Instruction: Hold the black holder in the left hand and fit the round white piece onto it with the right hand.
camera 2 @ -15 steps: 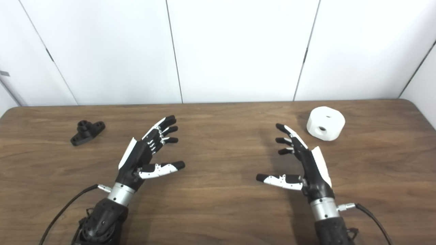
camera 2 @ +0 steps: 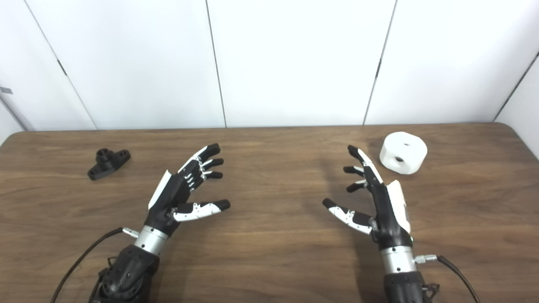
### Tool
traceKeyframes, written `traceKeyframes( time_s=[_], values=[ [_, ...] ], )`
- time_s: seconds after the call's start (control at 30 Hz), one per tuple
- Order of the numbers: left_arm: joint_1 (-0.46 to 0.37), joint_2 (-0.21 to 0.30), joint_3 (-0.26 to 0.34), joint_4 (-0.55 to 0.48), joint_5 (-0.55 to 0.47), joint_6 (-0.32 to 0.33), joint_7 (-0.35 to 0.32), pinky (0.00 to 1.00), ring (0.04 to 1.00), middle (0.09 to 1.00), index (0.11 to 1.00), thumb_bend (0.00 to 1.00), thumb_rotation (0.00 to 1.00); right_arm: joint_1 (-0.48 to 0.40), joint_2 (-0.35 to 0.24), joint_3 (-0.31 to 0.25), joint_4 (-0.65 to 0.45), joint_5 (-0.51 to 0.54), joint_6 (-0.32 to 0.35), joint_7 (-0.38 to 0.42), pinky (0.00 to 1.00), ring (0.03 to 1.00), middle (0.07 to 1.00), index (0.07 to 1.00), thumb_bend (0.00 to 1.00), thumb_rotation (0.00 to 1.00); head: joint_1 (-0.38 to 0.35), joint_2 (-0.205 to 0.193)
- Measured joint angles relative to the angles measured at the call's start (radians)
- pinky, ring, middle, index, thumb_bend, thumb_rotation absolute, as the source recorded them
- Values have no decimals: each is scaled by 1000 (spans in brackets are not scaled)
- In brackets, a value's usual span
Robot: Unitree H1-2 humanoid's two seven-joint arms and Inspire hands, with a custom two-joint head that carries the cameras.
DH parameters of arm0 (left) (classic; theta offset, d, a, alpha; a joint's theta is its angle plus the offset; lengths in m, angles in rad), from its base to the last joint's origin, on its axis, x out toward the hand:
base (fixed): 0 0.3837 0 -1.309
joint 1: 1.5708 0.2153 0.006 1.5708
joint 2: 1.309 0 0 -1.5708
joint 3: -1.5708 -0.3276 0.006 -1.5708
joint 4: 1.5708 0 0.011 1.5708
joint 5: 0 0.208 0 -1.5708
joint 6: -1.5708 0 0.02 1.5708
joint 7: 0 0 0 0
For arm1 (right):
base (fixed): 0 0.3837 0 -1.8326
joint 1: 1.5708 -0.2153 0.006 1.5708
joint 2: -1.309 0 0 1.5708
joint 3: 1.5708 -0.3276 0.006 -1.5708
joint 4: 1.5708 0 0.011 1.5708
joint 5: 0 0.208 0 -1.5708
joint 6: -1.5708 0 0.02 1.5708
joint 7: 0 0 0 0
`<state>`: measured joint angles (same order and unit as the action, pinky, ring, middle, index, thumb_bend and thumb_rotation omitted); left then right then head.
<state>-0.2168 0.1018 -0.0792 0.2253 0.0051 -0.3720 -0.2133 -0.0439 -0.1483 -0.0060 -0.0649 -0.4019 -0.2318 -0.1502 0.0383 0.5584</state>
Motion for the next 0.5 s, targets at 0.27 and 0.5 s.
traceKeyframes(
  time_s=[0.27, 0.5],
  values=[
    [0, 0, -1, 0, 0, 0, 0, 726, 867, 931, 912, 760, 111, 0, -2, 3, 0, -8, 1, 5, 547, 747, 890, 897, 297, 0, 2, 2],
    [0, 0, -2, -4, 0, 4, 0, 729, 869, 930, 908, 766, 105, 0, -7, 3, 0, 9, 3, 25, 606, 765, 881, 893, 581, 39, 2, 3]
  ],
)
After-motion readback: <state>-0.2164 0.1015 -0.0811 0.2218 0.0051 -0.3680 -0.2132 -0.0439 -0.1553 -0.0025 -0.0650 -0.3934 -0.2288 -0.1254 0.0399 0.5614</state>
